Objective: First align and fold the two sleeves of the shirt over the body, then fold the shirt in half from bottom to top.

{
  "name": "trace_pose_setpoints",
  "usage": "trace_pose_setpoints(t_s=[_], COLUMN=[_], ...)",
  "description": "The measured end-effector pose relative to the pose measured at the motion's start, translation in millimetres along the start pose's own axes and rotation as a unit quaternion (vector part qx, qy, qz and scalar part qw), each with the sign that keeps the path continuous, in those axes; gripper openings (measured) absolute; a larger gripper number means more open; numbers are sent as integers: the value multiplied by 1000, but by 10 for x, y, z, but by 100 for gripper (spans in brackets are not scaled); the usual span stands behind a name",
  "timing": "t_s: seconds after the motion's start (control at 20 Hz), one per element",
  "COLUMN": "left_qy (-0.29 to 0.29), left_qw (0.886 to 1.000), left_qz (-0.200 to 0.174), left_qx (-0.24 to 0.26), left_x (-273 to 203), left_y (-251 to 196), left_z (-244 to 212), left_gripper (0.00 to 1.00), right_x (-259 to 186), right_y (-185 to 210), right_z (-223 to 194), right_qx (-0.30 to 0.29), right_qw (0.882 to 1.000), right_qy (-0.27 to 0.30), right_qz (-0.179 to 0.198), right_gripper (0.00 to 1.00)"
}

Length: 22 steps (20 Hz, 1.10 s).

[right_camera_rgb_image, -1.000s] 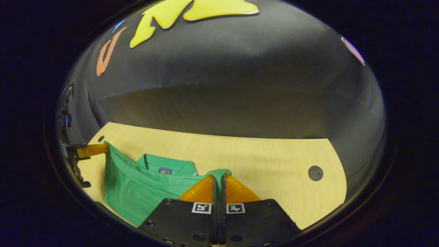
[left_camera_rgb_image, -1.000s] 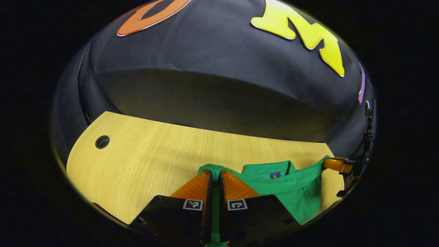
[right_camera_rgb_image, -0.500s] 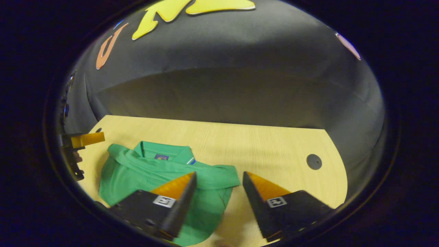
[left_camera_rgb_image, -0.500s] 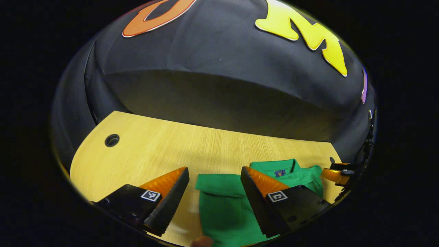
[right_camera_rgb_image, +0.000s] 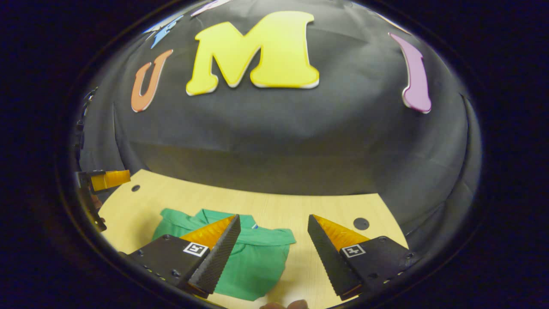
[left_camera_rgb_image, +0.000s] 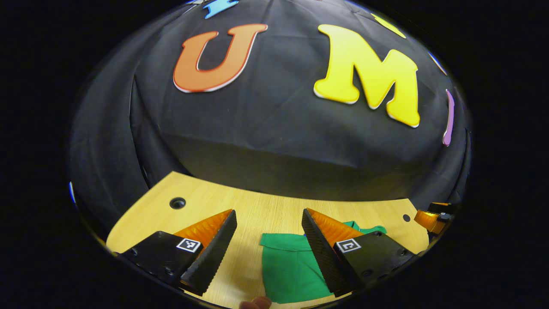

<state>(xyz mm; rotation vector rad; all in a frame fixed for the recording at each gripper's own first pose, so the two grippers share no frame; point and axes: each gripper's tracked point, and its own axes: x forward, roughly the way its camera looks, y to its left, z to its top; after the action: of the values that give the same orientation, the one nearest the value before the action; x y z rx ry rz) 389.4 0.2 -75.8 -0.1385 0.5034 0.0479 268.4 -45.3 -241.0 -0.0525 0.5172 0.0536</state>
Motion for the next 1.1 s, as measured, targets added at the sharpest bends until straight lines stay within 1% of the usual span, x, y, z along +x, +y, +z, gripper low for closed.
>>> trace_pose_setpoints(t_s=[0.1,0.2,0.3,0.5,0.55,0.65,0.7,0.8,0.85,0.95,1.1], left_qy=[-37,-72,-106,-156,-166,-177,-179,-175,-172,-166,-173], left_qw=[999,997,993,985,983,980,980,981,983,985,983], left_qz=[-1,-1,-10,-23,-27,-29,-33,-40,-38,-34,-31], left_qx=[10,24,41,65,72,83,83,71,60,43,53], left_x=[-313,-725,-1107,-1735,-1921,-2270,-2408,-2669,-2808,-2958,-3090], left_y=[-62,-151,-318,-584,-623,-723,-772,-809,-795,-770,-769], left_z=[307,602,828,1064,1143,1202,1197,1108,1052,943,888], left_gripper=[98,98,98,97,96,96,96,96,96,97,97], right_x=[-385,-820,-1252,-2092,-2272,-2629,-2766,-3022,-3151,-3322,-3390], right_y=[58,105,161,351,400,420,426,407,417,415,462], right_z=[251,507,742,1024,1049,1031,1018,978,909,847,684], right_qx=[1,-3,-11,-16,-14,-14,-13,1,10,26,27], right_qw=[999,998,995,988,987,984,983,981,980,979,981], right_qy=[-32,-68,-102,-153,-162,-178,-185,-193,-196,-199,-191], right_qz=[-5,-9,-14,-11,-11,-16,-19,-25,-27,-30,-25], right_gripper=[96,96,96,96,97,95,97,97,95,95,94])
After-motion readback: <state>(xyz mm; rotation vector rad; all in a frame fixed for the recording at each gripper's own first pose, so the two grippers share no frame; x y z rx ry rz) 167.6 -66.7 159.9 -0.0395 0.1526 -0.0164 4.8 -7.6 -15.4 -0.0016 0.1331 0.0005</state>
